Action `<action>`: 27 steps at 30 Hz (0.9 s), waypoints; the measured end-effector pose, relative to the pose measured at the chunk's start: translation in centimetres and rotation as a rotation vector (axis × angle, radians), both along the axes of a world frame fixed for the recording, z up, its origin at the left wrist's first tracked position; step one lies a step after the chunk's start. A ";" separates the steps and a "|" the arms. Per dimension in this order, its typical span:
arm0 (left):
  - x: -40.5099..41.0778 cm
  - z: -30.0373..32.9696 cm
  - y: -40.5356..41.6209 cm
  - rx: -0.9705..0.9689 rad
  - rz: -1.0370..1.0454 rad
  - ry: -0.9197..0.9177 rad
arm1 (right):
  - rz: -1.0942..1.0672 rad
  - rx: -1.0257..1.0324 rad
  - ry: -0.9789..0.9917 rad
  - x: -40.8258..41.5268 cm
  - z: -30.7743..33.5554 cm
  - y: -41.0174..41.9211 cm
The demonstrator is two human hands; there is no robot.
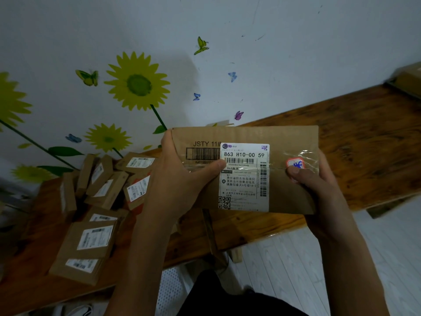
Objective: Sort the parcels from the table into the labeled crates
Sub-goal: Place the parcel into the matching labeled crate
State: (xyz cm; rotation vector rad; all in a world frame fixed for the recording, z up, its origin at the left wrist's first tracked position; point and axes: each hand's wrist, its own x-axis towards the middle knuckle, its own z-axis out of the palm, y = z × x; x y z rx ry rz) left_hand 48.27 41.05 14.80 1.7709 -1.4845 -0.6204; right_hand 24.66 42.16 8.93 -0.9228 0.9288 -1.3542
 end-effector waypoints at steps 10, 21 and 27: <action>-0.4 -0.3 0.1 -0.015 -0.060 0.025 | -0.009 0.002 0.010 -0.3 0.1 0.3; -0.2 -0.8 0.3 -0.011 -0.093 0.073 | -0.029 0.013 -0.013 -0.4 0.1 0.5; -0.3 -0.8 0.6 -0.001 -0.132 0.052 | -0.022 0.017 -0.006 -0.5 0.0 0.6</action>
